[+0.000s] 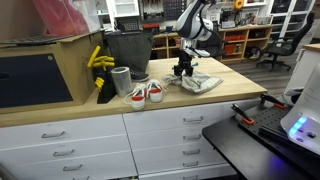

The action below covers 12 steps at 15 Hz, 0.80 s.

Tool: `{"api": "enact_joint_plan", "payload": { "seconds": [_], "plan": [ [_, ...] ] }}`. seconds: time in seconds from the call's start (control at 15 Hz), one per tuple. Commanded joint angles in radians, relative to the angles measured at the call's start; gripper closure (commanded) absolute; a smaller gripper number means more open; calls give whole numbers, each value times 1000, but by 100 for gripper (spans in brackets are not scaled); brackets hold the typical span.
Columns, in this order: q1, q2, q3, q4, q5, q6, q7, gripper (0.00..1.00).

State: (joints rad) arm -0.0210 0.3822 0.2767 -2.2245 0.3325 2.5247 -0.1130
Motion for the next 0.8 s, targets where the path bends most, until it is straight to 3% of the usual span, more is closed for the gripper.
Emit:
{"api": "enact_joint_plan", "payload": {
  "seconds": [0.0,0.73],
  "plan": [
    [-19,-52,-25,17,53,-91,-40,100],
    [-37,-42,-117,129,65,-318,-95,100]
  ]
}}
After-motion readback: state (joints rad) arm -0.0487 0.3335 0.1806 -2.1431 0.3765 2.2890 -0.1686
